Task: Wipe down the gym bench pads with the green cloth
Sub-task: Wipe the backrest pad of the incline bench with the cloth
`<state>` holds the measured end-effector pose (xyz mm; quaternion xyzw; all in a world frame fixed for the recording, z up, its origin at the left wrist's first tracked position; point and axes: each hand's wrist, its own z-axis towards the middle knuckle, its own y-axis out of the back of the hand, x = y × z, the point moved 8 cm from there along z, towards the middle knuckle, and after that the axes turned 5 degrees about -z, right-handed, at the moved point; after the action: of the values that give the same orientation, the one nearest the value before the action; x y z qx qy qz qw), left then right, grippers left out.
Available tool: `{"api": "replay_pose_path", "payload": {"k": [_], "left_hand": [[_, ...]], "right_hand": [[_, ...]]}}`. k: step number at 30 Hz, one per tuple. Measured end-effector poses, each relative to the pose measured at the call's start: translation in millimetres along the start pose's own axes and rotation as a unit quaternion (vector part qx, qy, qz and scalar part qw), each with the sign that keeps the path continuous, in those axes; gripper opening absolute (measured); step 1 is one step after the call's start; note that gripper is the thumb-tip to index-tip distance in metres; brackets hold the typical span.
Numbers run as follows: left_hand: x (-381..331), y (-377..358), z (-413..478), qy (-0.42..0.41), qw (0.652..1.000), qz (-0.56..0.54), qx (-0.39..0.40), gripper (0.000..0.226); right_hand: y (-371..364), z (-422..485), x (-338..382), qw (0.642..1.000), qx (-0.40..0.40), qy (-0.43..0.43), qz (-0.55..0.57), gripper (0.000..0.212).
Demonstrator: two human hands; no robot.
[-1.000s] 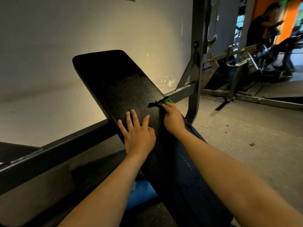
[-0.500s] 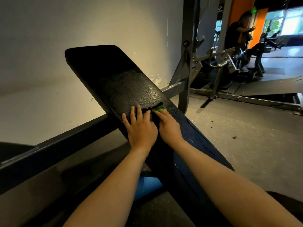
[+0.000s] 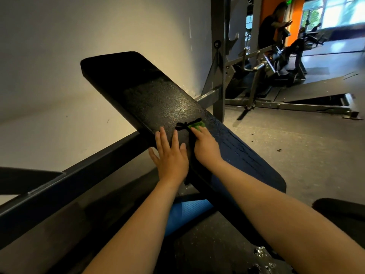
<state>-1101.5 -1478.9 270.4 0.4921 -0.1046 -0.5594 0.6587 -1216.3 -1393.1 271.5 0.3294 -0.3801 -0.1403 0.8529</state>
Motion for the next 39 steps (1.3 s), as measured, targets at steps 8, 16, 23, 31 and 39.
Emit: {"api": "replay_pose_path", "payload": {"k": [8,16,23,31,39], "left_hand": [[2,-2,4,-0.023,0.997,-0.070,0.012,0.057],[7,0,4,-0.041,0.996,-0.073,0.024,0.056],[6,0,4,-0.044,0.992,-0.108,0.044,0.061],[20,-8,-34,0.079,0.957,-0.276,0.045,0.065],[28,-4,-54,0.068,0.937,-0.334,0.079,0.061]], "right_hand": [[-4,-33,18,0.993,0.022,0.119,-0.018,0.049],[-2,-22,13,1.000,-0.008,0.012,-0.015,0.051],[5,-81,33,0.995,-0.027,0.098,-0.017,0.047],[-3,-55,37,0.997,-0.007,0.079,0.010,0.047],[2,-87,51,0.988,0.020,0.127,0.089,0.051]]}}
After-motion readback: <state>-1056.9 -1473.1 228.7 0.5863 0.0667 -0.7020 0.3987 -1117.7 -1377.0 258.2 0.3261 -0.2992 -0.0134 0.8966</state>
